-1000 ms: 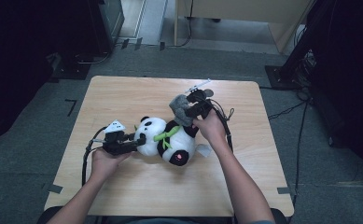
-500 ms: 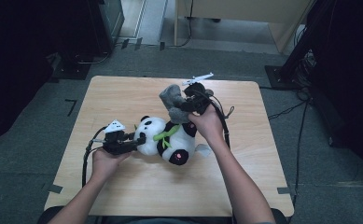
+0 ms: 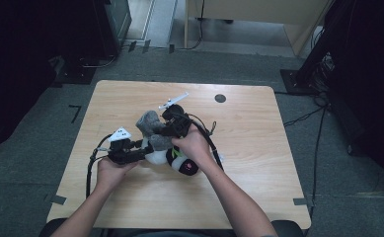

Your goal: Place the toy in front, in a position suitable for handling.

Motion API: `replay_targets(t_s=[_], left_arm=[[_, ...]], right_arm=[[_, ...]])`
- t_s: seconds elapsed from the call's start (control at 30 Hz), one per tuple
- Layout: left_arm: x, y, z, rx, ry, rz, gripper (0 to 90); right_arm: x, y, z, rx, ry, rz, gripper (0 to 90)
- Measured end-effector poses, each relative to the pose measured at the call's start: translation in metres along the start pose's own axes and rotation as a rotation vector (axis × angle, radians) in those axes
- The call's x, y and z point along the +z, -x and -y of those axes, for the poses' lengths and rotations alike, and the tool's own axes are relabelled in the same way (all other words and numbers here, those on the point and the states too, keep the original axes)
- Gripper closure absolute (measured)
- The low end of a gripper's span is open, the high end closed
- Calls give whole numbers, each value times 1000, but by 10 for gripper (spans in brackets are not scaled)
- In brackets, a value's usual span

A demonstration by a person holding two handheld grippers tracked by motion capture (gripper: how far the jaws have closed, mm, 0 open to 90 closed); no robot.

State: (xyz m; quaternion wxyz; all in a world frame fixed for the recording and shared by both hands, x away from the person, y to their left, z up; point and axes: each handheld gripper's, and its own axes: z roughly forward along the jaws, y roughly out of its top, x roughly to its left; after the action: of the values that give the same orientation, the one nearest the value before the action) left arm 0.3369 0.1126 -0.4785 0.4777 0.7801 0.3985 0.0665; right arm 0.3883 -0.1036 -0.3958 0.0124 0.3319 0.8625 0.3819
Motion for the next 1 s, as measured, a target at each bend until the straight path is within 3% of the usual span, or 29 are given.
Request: replay_targets(t_s=[0.23, 0.27, 0.37, 0.57, 0.63, 0.77, 0.9, 1.0], left_arm=[[-3, 0, 0, -3, 49, 5, 381], [-5, 2, 0, 15, 60, 7, 366], [-5, 2, 1, 14, 34, 31, 282], [-4, 4, 5, 31, 25, 33, 221], [0, 6, 7, 55, 11, 15, 190], [5, 7, 10, 89, 41, -6, 163], [14, 1, 14, 85, 59, 3, 88], [21, -4, 16, 50, 51, 34, 24]], right_arm=[[1, 16, 6, 45, 17, -18, 774], [0, 20, 7, 59, 24, -19, 774], [0, 25, 8, 66, 33, -19, 774], [2, 35, 9, 110, 46, -42, 774], [2, 37, 9, 119, 46, -47, 774], [4, 38, 9, 113, 45, -46, 775], [4, 38, 9, 110, 43, -45, 774], [5, 37, 9, 107, 41, -47, 775]])
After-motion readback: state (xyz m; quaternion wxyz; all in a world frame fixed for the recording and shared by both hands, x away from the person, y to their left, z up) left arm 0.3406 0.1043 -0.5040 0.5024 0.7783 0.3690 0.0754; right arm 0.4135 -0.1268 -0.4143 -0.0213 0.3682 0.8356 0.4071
